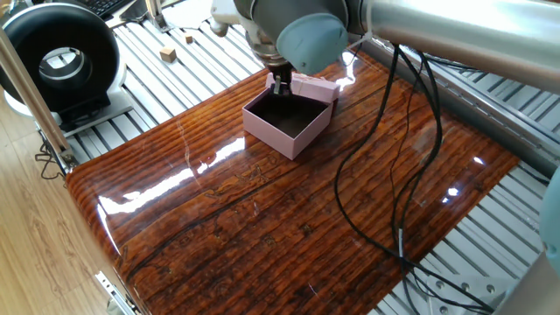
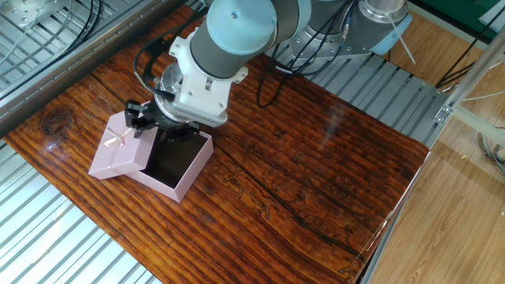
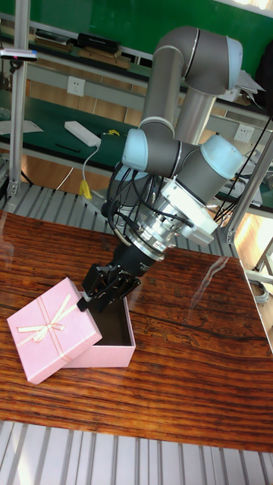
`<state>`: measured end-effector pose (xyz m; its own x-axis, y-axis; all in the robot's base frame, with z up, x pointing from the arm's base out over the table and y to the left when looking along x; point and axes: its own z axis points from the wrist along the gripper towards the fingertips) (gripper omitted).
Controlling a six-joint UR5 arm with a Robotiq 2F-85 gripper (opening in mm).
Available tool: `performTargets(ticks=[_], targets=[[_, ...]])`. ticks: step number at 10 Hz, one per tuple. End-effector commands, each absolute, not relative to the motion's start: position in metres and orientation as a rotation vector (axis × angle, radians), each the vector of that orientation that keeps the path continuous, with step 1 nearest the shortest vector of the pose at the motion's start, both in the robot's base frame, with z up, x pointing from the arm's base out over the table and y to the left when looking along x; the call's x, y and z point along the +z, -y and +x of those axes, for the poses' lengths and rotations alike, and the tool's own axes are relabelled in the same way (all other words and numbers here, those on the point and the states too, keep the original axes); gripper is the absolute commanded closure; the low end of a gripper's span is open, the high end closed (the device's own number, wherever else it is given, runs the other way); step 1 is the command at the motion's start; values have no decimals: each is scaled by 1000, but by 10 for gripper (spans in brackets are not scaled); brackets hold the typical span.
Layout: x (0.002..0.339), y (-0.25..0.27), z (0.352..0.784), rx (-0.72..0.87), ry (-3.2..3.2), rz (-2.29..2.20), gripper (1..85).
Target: Cover the box
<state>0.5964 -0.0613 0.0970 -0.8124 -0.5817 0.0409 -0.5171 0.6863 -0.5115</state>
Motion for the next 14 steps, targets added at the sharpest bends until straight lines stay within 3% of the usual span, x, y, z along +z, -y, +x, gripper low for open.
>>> performTargets(ticks=[1, 7, 14], targets=[[92, 66, 597, -773, -2748, -893, 380], [92, 82, 613, -842, -2676, -919, 420], [98, 95, 600, -895, -2763, -847, 633]])
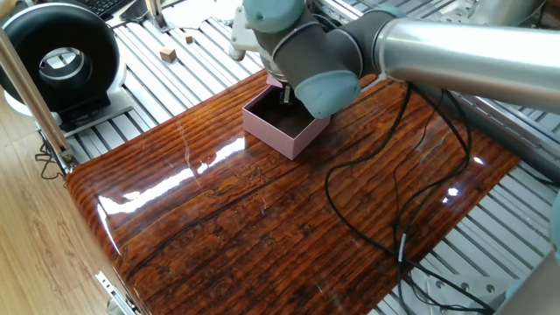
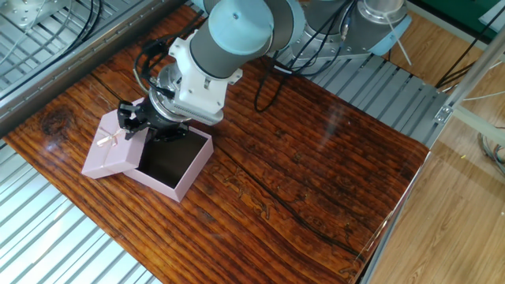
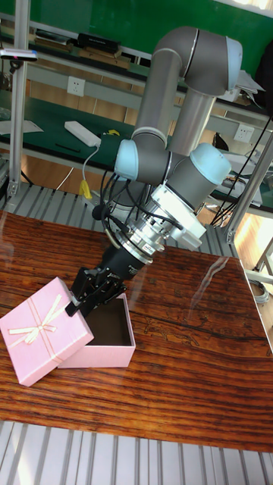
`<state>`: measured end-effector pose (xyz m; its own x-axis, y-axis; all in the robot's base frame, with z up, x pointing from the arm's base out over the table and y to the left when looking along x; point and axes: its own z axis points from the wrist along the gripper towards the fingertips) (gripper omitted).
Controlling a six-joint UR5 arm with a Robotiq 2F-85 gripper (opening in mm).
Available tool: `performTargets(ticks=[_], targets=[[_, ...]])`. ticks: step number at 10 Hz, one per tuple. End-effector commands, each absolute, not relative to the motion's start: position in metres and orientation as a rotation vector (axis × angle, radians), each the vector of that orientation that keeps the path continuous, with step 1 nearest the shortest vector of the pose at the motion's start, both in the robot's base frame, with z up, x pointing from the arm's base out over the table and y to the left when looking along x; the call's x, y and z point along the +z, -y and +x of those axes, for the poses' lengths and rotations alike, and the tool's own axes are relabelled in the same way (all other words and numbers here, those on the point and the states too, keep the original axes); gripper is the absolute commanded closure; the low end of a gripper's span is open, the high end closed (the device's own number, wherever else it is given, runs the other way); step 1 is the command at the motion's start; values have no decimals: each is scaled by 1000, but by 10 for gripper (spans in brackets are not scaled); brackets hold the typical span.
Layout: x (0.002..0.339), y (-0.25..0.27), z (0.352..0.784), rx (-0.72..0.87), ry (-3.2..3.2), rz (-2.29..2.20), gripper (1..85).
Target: Cover the box
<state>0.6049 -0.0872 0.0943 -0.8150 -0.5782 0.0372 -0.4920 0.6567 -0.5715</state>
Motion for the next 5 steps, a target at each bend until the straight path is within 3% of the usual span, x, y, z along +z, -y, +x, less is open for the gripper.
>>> performTargets(ticks=[1, 5], targets=[[100, 101, 600, -910, -2771, -843, 633], [111, 124, 605, -1002, -2777, -829, 677]])
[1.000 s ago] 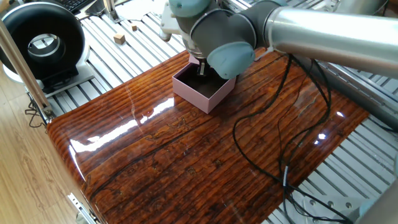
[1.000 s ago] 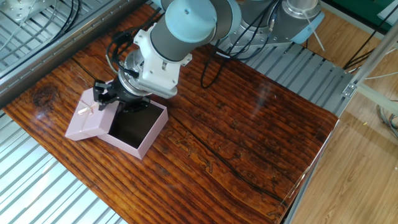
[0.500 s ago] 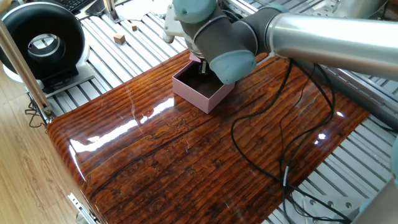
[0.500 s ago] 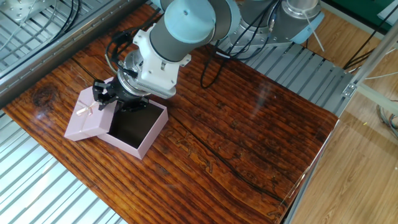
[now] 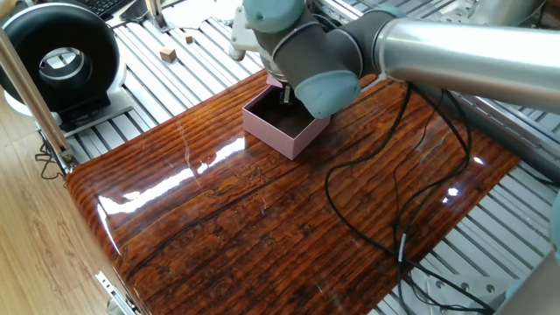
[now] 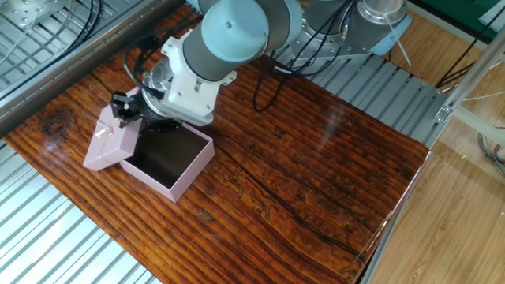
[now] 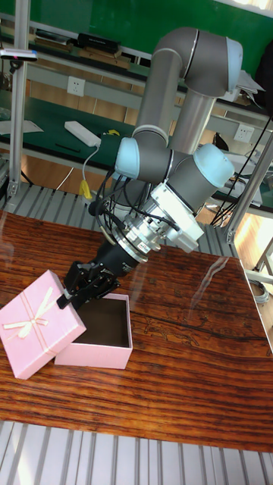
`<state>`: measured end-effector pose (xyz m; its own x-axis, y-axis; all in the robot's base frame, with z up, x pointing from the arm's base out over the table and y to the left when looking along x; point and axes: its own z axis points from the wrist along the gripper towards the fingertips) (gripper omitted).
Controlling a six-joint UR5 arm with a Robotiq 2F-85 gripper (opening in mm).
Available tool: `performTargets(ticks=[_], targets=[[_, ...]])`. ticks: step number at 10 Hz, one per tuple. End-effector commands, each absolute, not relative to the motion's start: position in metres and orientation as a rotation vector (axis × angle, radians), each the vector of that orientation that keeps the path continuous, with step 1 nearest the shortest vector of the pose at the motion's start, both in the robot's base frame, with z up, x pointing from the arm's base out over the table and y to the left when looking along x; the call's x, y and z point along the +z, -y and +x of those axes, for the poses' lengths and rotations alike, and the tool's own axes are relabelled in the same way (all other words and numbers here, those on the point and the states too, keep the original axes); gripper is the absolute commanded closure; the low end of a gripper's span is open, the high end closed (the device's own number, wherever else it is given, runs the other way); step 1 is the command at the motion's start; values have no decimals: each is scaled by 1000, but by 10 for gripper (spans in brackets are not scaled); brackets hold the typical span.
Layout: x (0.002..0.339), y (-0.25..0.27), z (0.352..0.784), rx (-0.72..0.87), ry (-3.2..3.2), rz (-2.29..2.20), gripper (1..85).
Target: Cover the box
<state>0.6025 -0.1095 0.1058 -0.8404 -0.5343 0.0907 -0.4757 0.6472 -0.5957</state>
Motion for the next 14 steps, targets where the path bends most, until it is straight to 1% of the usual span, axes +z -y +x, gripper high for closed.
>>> performTargets(ticks=[1, 3, 6, 8, 9, 10, 12, 14], targets=[[114, 129, 606, -1026, -2772, -831, 690], [119, 136, 606, -1062, -2772, -829, 703], [120, 145, 588, -1043, -2853, -727, 707], [114, 145, 574, -992, -2918, -586, 717], [107, 138, 565, -922, -2963, -515, 723], [107, 134, 561, -895, -2984, -479, 723], [115, 136, 562, -937, -2979, -459, 727], [121, 126, 560, -936, -3004, -435, 727]])
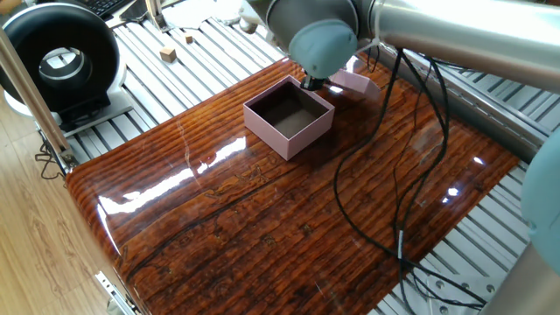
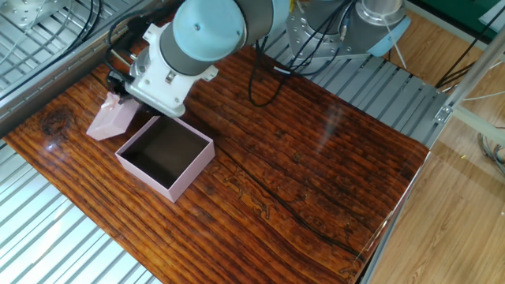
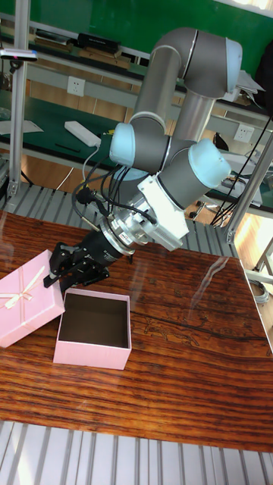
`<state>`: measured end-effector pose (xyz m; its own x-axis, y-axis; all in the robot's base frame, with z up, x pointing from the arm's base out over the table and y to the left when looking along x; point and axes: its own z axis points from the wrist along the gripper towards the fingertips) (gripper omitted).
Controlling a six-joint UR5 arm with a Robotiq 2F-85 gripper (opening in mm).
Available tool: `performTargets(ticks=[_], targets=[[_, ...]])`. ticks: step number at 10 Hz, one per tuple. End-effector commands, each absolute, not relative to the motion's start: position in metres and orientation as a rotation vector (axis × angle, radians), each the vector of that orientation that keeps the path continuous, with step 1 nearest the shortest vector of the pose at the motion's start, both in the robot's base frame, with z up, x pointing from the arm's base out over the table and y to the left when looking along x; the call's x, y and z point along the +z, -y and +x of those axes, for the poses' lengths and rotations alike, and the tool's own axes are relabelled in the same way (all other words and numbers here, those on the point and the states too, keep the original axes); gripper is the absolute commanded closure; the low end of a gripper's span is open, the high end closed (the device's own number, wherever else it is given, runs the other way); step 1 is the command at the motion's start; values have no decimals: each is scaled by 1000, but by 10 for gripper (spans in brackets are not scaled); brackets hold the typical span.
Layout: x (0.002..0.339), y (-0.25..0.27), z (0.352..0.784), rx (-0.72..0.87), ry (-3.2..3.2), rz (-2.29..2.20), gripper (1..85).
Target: Cover the box
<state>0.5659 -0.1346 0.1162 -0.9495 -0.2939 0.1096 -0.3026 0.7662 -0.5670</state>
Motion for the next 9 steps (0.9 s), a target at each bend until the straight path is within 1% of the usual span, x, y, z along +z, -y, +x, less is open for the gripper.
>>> performTargets(ticks=[1, 5, 9], targets=[[128, 118, 558, 917, 2928, 413, 727], [135, 97, 558, 952, 2918, 391, 737], [127, 79, 554, 947, 2925, 312, 740]])
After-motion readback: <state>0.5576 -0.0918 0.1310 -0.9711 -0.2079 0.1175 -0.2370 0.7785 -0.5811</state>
